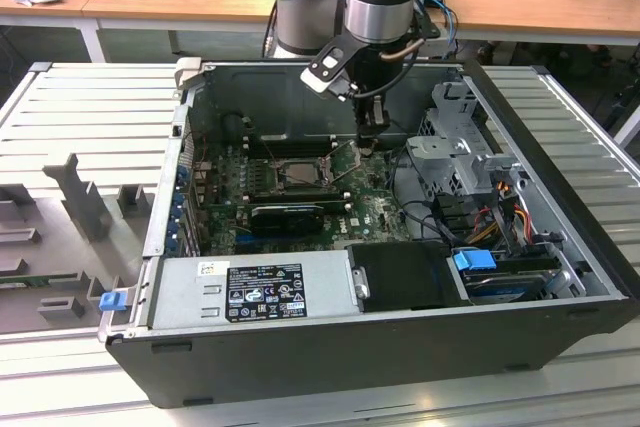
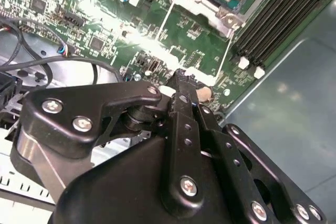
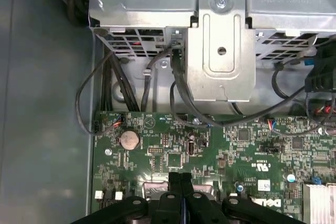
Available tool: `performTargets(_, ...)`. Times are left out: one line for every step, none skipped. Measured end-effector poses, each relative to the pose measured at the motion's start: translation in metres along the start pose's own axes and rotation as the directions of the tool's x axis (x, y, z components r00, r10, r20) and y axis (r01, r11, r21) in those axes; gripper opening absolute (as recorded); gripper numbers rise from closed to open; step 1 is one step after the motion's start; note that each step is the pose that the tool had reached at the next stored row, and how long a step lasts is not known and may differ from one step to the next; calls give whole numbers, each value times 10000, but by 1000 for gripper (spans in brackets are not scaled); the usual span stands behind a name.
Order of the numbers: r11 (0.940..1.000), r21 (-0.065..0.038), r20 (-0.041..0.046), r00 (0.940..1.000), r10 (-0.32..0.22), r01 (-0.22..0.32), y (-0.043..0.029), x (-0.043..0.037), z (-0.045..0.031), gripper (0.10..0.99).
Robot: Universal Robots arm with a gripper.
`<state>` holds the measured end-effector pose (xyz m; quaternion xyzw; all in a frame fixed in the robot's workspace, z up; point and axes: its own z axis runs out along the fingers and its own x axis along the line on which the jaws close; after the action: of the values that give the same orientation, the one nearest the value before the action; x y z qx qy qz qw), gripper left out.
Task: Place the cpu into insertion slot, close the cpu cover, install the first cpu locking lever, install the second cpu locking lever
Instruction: 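Close the cpu cover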
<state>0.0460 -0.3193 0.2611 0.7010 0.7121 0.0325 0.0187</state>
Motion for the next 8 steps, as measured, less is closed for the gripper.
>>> performTargets(10000, 9, 1, 10000, 0, 0, 23, -1, 9, 106)
performTargets(10000, 15, 0, 10000, 0, 0, 43, -1, 19, 106)
performTargets(10000, 23, 0, 10000, 1, -1, 71, -2, 29, 106)
performTargets(10000, 29, 1, 10000, 1, -1, 89, -3, 35, 106)
performTargets(10000, 38, -1, 10000, -1, 1, 121, -3, 49, 106)
performTargets(10000, 40, 0, 10000, 1, -1, 141, -4, 86, 106)
performTargets(10000, 40, 0, 10000, 1, -1, 143, -5, 113, 106)
performTargets(10000, 40, -1, 10000, 1, -1, 143, -5, 130, 106)
